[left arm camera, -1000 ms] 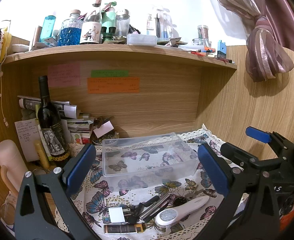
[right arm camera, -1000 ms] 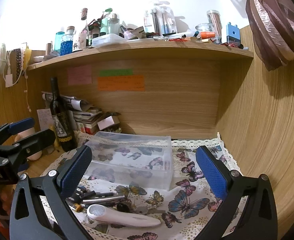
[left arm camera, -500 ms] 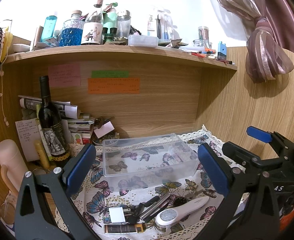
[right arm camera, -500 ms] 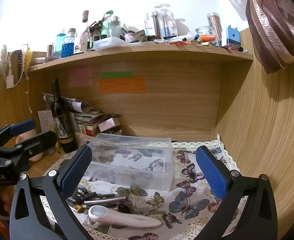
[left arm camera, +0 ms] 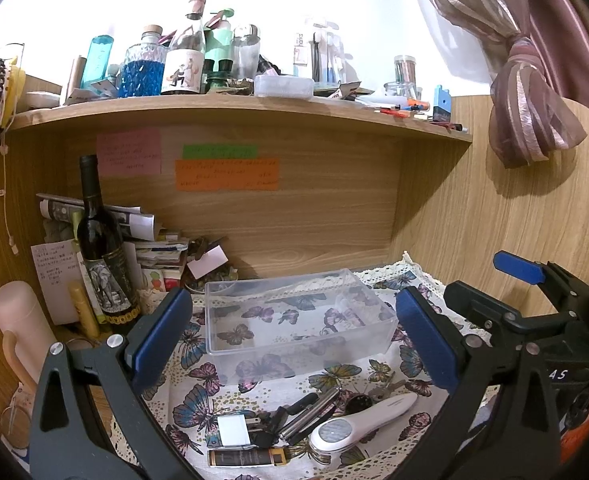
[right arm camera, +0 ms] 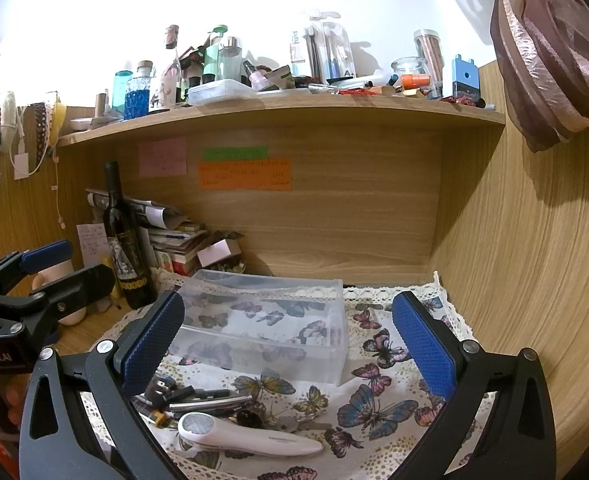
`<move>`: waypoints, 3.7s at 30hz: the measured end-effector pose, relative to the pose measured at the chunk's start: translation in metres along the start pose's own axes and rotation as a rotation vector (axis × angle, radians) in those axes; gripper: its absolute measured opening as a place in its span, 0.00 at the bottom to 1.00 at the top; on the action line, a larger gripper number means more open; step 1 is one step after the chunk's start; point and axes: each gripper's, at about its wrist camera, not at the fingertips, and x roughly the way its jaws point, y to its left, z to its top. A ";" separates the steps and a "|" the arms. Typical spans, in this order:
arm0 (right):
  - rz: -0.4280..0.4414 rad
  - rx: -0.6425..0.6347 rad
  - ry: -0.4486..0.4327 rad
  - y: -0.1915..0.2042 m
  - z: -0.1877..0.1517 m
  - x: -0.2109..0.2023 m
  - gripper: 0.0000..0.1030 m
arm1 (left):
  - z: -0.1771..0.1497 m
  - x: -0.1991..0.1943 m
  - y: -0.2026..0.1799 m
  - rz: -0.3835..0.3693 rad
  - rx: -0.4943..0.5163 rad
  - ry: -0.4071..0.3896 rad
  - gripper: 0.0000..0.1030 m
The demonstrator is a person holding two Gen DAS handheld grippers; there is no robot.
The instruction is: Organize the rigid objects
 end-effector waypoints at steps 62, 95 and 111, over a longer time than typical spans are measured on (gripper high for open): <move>0.291 -0.143 0.536 0.038 -0.115 0.090 0.84 | -0.139 0.056 0.066 0.076 -0.122 0.543 0.86; 0.214 -0.083 0.442 0.013 -0.081 0.088 0.37 | -0.125 0.052 0.053 0.095 -0.079 0.420 0.79; 0.088 -0.001 0.214 -0.025 -0.014 0.075 0.37 | -0.045 0.077 0.050 0.063 -0.033 0.238 0.79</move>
